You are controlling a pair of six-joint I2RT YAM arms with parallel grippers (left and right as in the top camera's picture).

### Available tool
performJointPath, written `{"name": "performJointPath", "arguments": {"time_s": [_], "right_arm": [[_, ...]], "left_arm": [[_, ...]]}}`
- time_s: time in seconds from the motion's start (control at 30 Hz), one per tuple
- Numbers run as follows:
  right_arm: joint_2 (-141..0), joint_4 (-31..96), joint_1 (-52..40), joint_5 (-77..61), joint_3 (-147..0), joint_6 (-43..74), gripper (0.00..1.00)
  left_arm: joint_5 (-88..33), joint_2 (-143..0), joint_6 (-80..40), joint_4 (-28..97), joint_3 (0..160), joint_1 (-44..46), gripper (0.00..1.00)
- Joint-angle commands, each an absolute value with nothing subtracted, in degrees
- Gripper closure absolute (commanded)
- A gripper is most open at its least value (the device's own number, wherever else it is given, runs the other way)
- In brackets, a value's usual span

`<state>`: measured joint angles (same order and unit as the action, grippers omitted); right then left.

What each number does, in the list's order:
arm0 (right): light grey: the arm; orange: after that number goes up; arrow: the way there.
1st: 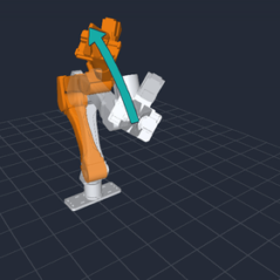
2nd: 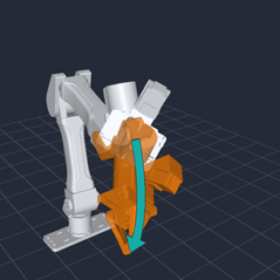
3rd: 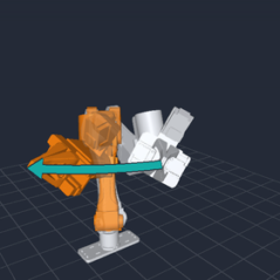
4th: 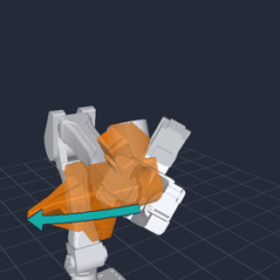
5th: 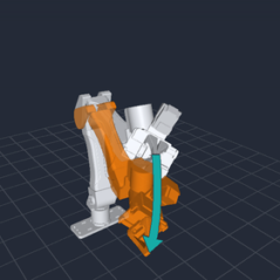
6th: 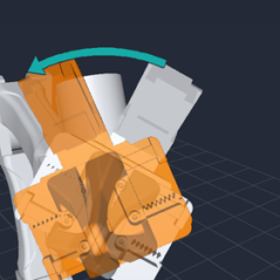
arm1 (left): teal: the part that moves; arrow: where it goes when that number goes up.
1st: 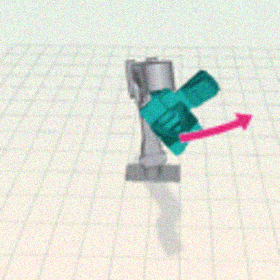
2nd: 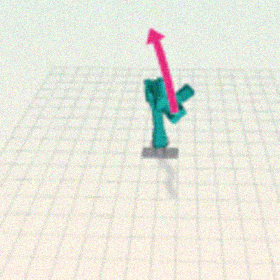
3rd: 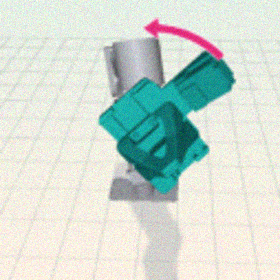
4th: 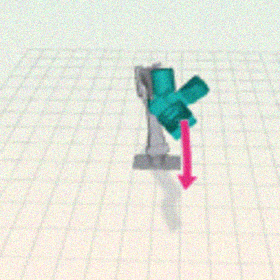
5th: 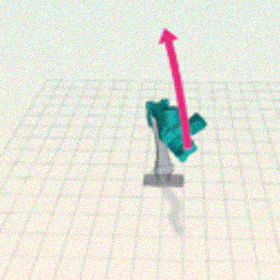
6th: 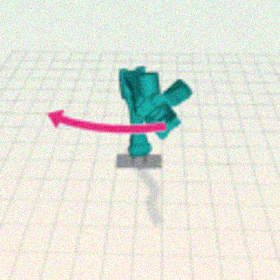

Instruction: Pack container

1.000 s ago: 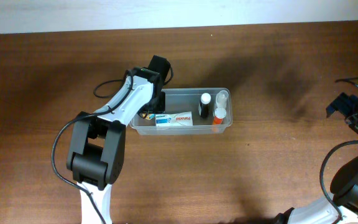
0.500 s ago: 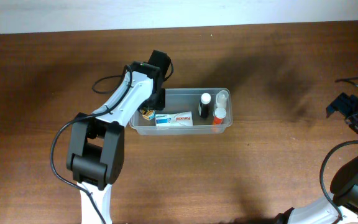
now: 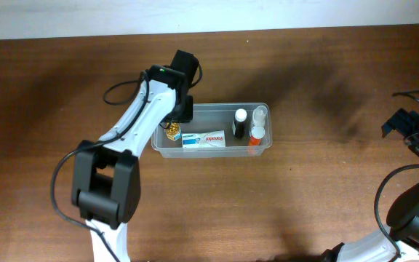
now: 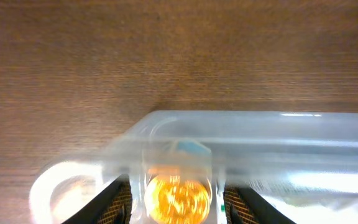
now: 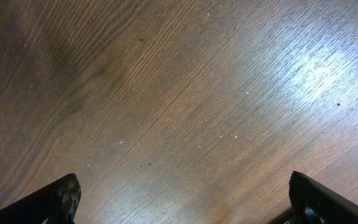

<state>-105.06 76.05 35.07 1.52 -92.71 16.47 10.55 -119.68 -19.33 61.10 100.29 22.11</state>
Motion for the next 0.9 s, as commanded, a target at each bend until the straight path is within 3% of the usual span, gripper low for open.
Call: {"name": "performJointPath", "arguments": {"time_s": [0.0,0.13,0.23,0.27,0.3,0.33,0.87], "right_arm": [[-104.4,76.03,35.31,2.02,-92.58,16.58,0.02],[-104.4,76.03,35.31,2.02,-92.58,16.6,0.02],[-104.4,76.03,35.31,2.02,-92.58,16.58,0.01],[-104.4,76.03,35.31,2.02,-92.58,16.58,0.02],[-104.4,76.03,35.31,2.02,-92.58,16.58,0.02],[-104.4,76.03,35.31,2.02,-92.58,16.6,0.02],[-104.4,76.03,35.31,2.02,-92.58,16.58,0.02]], "left_arm": [[10.31,-113.62,-19.68,61.91,101.43,21.8,0.51],[10.31,-108.53,-19.68,64.42,101.43,21.87,0.52],[10.35,-104.31,-19.4,67.16,101.43,21.85,0.46],[10.35,-102.72,-18.85,68.14,101.43,21.85,0.39],[10.35,-101.06,-18.04,69.04,101.43,21.85,0.26],[10.35,-99.18,-17.1,70.06,101.43,21.85,0.01],[11.46,-66.0,-16.75,86.26,101.43,21.87,0.01]]}}
